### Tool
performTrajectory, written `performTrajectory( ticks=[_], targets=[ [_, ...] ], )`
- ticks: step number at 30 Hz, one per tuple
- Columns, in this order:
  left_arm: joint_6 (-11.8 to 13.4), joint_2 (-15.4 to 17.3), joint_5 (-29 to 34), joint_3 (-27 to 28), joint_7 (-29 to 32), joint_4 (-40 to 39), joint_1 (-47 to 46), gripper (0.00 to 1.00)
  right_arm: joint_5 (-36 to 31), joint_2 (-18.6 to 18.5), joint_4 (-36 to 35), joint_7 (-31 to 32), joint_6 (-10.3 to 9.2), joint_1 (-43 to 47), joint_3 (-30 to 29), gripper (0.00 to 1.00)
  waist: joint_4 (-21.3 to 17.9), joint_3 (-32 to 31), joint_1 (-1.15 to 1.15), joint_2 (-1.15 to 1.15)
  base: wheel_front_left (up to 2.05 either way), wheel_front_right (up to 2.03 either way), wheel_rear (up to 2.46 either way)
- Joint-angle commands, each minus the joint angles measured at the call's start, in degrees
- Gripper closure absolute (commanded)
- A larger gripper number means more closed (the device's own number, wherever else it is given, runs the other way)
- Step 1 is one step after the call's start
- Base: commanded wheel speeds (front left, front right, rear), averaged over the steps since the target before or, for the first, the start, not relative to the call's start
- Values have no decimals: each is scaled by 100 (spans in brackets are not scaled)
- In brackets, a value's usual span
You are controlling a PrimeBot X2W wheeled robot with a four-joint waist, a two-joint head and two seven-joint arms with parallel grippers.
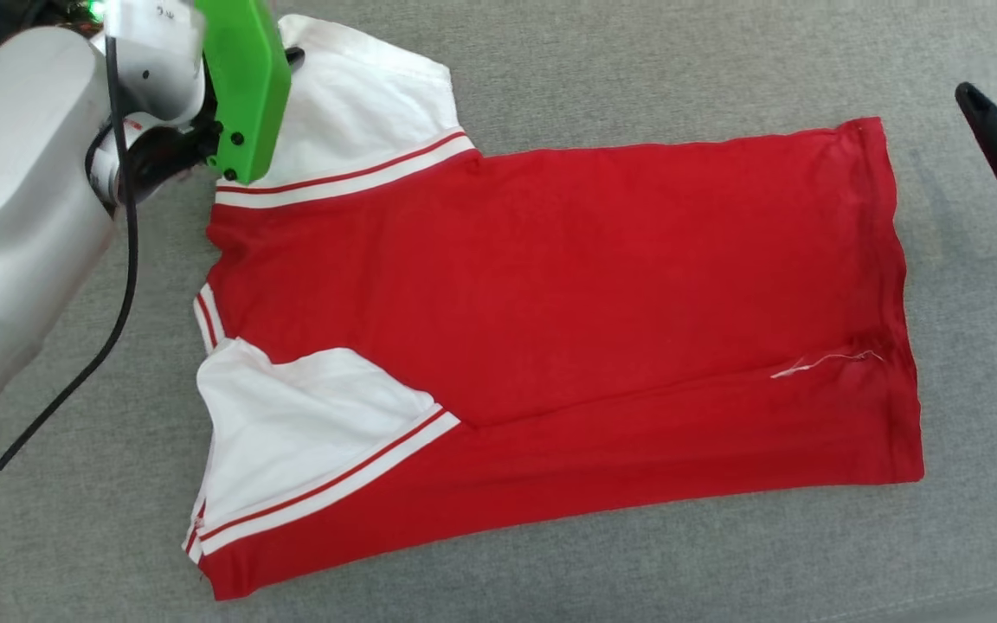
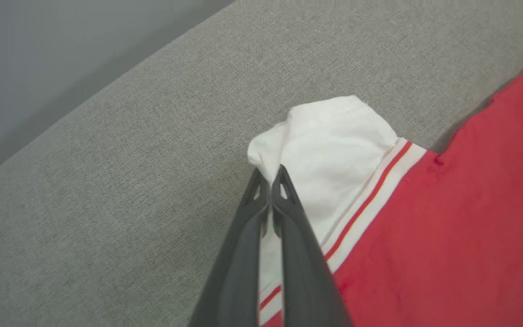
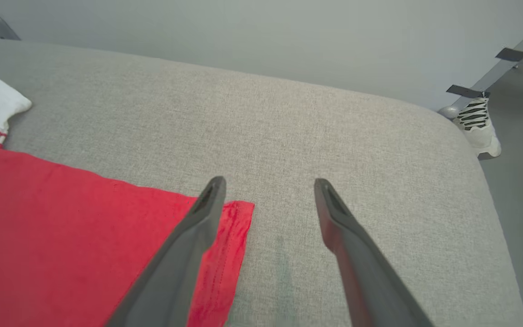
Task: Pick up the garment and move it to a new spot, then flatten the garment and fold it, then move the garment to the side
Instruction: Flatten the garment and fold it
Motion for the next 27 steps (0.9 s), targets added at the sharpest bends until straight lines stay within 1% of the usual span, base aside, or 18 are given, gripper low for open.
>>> performTrajectory(
  ticks=[1, 4, 6, 8, 10, 14, 18, 22, 26, 27],
  targets=[
    [-15, 62, -29, -13, -134, -78, 122, 100, 197, -115, 123, 357, -4, -189, 158, 0, 202, -139, 0, 0, 0, 0, 0],
    [-12, 76, 30, -23, -376, -273, 242, 100, 614, -331, 458, 1260, -4, -428, 484, 0, 330, -141, 0, 0, 0, 0, 0],
    [14, 88, 76, -26, -497, -403, 298, 100, 750, -437, 665, 1728, -4, -596, 678, 0, 411, -104, 0, 0, 0, 0, 0],
    [64, 99, 129, -22, -617, -537, 341, 100, 799, -504, 843, 2048, -4, -772, 839, 0, 499, -49, 0, 0, 0, 0, 0],
    [125, 115, 177, -2, -749, -671, 380, 100, 810, -494, 1021, 2232, -4, -946, 969, 0, 582, 16, 0, 0, 0, 0, 0],
    [248, 148, 226, 49, -990, -915, 485, 100, 696, -401, 1399, 2265, -4, -1255, 1186, 0, 722, 148, 0, 0, 0, 0, 0],
    [351, 172, 272, 54, -1162, -1108, 610, 100, 516, -253, 1922, 2081, -4, -1460, 1358, 0, 816, 256, 0, 0, 0, 0, 0],
    [425, 170, 321, 47, -1306, -1214, 704, 100, 582, -74, 2397, 1963, -4, -1462, 1570, 0, 894, 310, 0, 0, 0, 0, 0],
    [485, 183, 314, 72, -1470, -1255, 829, 100, 733, -30, 2649, 1896, -4, -1365, 1867, 0, 902, 290, 0, 0, 0, 0, 0],
    [503, 191, 314, 79, -1523, -1254, 869, 100, 786, -40, 2693, 1884, -4, -1346, 1943, 46, 889, 262, 0, 0, 0, 0, 0]
  ],
)
